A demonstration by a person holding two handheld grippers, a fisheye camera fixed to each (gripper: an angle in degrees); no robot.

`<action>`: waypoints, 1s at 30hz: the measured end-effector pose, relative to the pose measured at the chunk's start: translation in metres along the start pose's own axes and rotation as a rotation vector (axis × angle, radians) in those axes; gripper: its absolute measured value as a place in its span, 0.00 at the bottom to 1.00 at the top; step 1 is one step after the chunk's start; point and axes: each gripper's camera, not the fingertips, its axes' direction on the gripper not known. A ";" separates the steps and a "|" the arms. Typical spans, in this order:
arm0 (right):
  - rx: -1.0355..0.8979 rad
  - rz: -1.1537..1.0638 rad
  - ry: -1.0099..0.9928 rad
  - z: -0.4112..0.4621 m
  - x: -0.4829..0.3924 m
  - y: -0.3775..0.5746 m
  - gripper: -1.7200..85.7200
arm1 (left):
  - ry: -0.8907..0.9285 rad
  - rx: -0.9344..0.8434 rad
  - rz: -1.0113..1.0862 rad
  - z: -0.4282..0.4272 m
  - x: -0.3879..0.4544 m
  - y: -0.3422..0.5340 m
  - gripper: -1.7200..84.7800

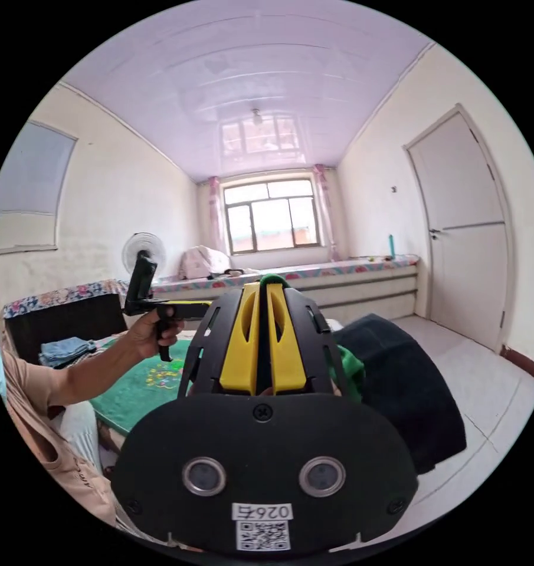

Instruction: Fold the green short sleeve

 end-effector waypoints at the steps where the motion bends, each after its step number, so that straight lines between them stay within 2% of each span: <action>1: -0.001 -0.028 -0.067 0.009 -0.021 -0.009 0.00 | -0.018 0.038 -0.016 -0.036 -0.008 0.013 0.02; 6: -0.123 -0.086 -0.294 0.085 -0.100 -0.022 0.00 | -0.109 0.124 -0.160 -0.161 -0.059 0.077 0.02; 10: -0.266 -0.006 -0.482 0.201 -0.166 -0.011 0.00 | -0.209 0.264 -0.319 -0.261 -0.113 0.123 0.02; 13: -0.215 0.052 -0.601 0.263 -0.213 -0.007 0.00 | -0.308 0.374 -0.294 -0.326 -0.117 0.136 0.02; 15: -0.173 0.077 -0.663 0.288 -0.236 -0.005 0.00 | -0.370 0.325 -0.215 -0.345 -0.108 0.142 0.02; 18: -0.222 0.063 -0.686 0.327 -0.266 0.017 0.00 | -0.377 0.041 -0.136 -0.327 -0.102 0.174 0.02; 20: -0.397 -0.017 -0.617 0.363 -0.281 0.056 0.00 | -0.342 -0.193 -0.153 -0.296 -0.117 0.221 0.02; 21: -0.461 -0.042 -0.596 0.375 -0.284 0.069 0.01 | -0.327 -0.233 -0.178 -0.291 -0.125 0.233 0.02; 23: -0.760 -0.103 -0.467 0.431 -0.287 0.128 0.01 | -0.287 -0.266 -0.326 -0.286 -0.161 0.267 0.06; 26: -0.980 -0.019 -0.281 0.487 -0.269 0.178 0.02 | -0.340 -0.238 -0.488 -0.302 -0.208 0.280 0.08; 30: -0.927 0.069 -0.305 0.510 -0.260 0.183 0.05 | -0.511 -0.305 -0.643 -0.317 -0.254 0.285 0.08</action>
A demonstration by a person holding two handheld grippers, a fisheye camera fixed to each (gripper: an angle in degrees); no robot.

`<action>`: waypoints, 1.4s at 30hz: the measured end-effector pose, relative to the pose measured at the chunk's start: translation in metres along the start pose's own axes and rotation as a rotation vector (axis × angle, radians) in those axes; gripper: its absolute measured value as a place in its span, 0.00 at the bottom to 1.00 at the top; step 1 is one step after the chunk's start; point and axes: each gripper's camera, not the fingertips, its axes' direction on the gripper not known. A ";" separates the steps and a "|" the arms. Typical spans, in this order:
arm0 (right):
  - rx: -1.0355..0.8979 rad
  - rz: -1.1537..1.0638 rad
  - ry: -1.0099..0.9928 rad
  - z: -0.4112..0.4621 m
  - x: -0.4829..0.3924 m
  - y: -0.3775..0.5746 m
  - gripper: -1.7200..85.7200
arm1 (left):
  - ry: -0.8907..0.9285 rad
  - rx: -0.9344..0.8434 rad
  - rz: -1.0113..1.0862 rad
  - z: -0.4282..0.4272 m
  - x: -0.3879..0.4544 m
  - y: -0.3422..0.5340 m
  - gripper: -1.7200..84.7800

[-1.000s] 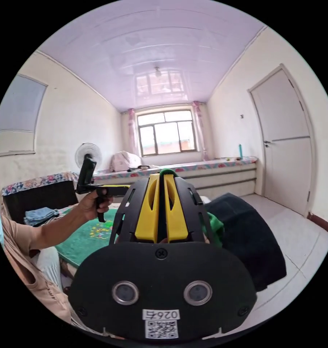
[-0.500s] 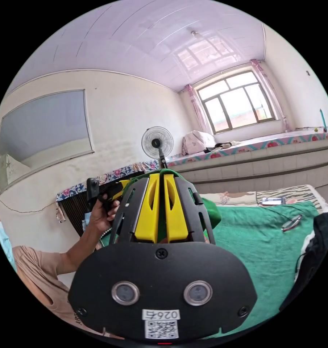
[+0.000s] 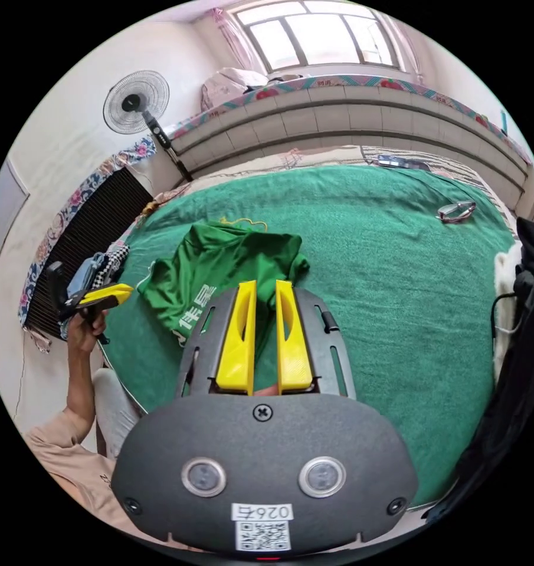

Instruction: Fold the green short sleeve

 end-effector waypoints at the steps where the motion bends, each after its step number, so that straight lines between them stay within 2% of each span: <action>1: 0.007 -0.001 -0.016 0.006 0.000 -0.005 0.05 | -0.051 -0.013 -0.041 0.002 -0.012 -0.009 0.09; 4: -0.005 -0.026 0.011 0.028 -0.004 -0.018 0.07 | -0.146 -0.051 -0.071 0.006 -0.034 -0.031 0.11; 10: 0.000 -0.063 0.033 0.071 -0.007 -0.034 0.08 | -0.185 0.045 -0.071 0.026 -0.052 -0.055 0.17; 13: -0.007 -0.055 -0.005 0.096 -0.004 -0.037 0.09 | -0.200 -0.060 -0.093 0.061 -0.063 -0.054 0.17; 15: -0.037 -0.048 -0.017 0.111 -0.002 -0.039 0.09 | -0.280 -0.054 -0.082 0.058 -0.060 -0.057 0.15; 17: -0.078 -0.058 0.006 0.127 -0.002 -0.043 0.07 | -0.397 -0.113 -0.054 0.051 -0.056 -0.064 0.08; 21: -0.076 -0.118 0.074 0.132 -0.010 -0.047 0.03 | -0.403 -0.101 0.040 0.028 -0.051 -0.061 0.03; 28: 0.018 -0.182 0.132 0.122 -0.026 -0.044 0.01 | -0.263 0.068 0.098 -0.055 -0.065 -0.030 0.02; 30: 0.040 -0.170 0.116 0.117 -0.024 -0.043 0.01 | -0.172 0.123 0.047 -0.072 -0.080 -0.025 0.02; 35: 0.092 -0.070 -0.027 0.106 0.001 -0.040 0.01 | 0.221 0.238 -0.067 -0.099 -0.128 -0.004 0.02; 38: 0.104 0.000 -0.113 0.103 0.020 -0.039 0.04 | 0.312 0.256 -0.068 -0.108 -0.140 0.003 0.02; 42: 0.096 0.023 -0.112 0.111 0.029 -0.039 0.09 | 0.335 0.224 -0.002 -0.117 -0.139 0.006 0.02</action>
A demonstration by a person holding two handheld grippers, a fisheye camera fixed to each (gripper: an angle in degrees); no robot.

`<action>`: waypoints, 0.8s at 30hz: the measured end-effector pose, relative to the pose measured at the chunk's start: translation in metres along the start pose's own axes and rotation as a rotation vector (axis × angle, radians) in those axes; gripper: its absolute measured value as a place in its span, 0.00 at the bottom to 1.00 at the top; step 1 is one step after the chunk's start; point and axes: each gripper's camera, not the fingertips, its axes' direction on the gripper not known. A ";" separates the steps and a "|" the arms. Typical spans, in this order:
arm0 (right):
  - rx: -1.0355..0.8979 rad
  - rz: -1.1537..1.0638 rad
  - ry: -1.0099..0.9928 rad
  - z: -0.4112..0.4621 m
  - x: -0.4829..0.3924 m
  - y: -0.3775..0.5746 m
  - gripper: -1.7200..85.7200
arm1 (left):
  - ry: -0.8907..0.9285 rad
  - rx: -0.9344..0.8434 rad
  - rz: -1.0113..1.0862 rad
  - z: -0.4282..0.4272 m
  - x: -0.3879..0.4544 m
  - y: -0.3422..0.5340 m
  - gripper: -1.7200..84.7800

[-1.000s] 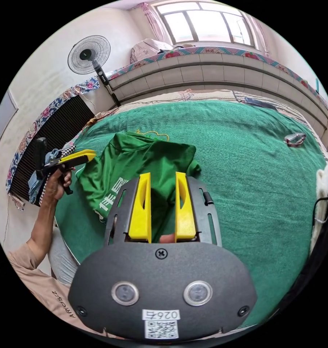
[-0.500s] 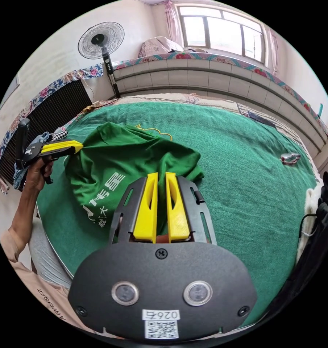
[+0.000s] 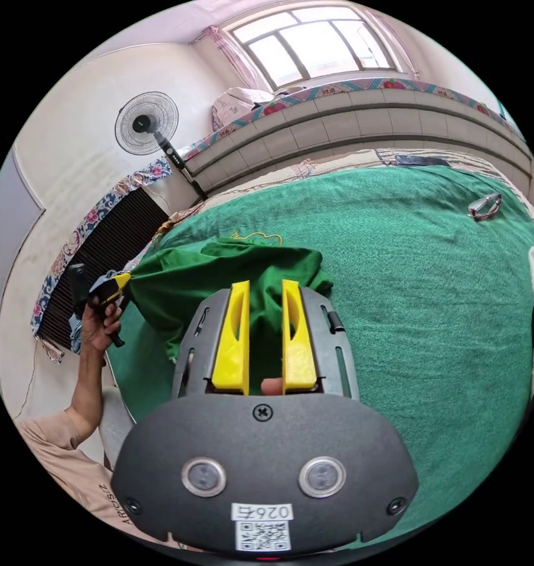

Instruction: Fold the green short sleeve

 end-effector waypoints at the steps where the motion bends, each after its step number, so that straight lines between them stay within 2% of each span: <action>1: -0.020 -0.004 0.017 0.007 0.000 0.001 0.10 | 0.003 -0.016 0.025 -0.002 0.003 0.001 0.02; 3: -0.065 -0.020 0.038 0.020 -0.003 0.002 0.10 | 0.005 -0.034 0.049 -0.006 0.007 0.003 0.02; 7: -0.146 -0.068 0.073 0.034 -0.009 0.003 0.04 | 0.031 -0.045 0.109 -0.019 0.013 0.008 0.02; 16: -0.026 -0.081 0.057 0.010 -0.015 0.006 0.03 | 0.185 -0.010 0.278 -0.059 0.034 0.021 0.02; 20: -0.011 -0.063 0.049 0.003 -0.011 0.007 0.06 | 0.295 -0.123 0.429 -0.058 0.054 0.028 0.02; 24: -0.020 -0.026 0.007 0.011 -0.007 0.012 0.12 | 0.282 -0.287 0.568 -0.053 0.077 0.038 0.02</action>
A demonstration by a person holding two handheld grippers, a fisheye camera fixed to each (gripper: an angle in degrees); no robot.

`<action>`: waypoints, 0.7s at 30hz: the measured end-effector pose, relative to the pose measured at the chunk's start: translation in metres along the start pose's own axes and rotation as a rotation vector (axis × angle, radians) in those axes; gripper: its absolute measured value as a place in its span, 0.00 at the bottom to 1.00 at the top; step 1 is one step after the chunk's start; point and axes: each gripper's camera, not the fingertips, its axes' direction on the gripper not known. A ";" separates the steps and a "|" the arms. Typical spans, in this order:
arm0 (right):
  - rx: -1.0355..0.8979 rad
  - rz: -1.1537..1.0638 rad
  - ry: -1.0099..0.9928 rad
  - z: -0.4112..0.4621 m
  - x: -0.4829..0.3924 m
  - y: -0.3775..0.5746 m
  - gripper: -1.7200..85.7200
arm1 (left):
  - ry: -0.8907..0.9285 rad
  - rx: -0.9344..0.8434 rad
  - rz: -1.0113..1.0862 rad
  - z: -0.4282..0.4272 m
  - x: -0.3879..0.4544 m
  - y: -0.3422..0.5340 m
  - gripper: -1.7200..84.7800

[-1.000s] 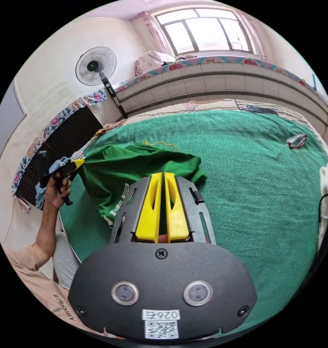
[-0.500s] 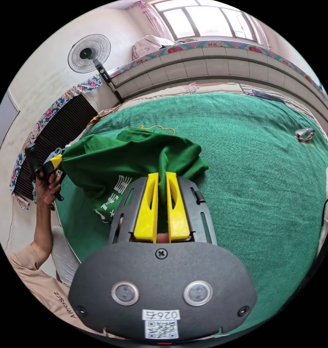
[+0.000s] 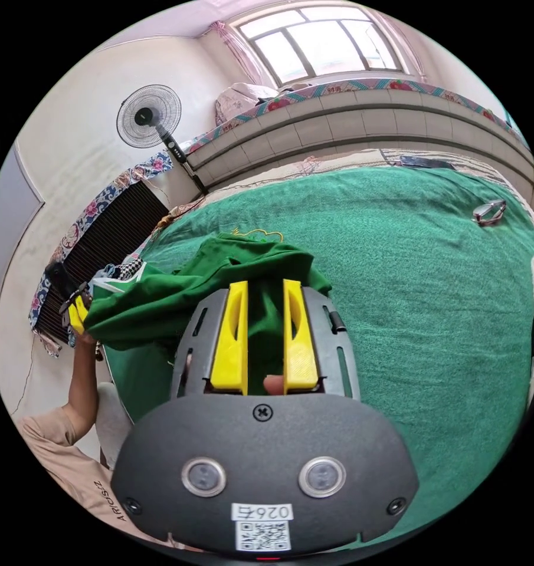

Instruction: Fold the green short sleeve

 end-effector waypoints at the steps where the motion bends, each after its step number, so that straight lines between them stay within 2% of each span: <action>1: -0.004 0.000 -0.009 0.004 -0.002 0.001 0.14 | 0.010 -0.080 0.056 0.006 0.010 0.000 0.02; 5: -0.013 -0.093 0.045 0.014 -0.022 0.003 0.18 | 0.109 -0.329 0.206 0.031 0.043 0.013 0.02; 7: -0.022 -0.137 0.083 0.019 -0.033 0.005 0.18 | 0.139 -0.398 0.226 0.040 0.050 0.018 0.02; 14: 0.044 -0.324 0.202 0.017 -0.082 0.015 0.20 | 0.184 -0.505 0.138 0.042 0.047 0.033 0.02; 18: 0.103 -0.414 0.184 0.005 -0.105 0.019 0.20 | 0.130 -0.448 0.096 0.016 0.047 0.047 0.02; 21: 0.079 -0.445 0.058 0.008 -0.117 0.020 0.19 | 0.001 -0.250 0.058 -0.024 0.048 0.055 0.01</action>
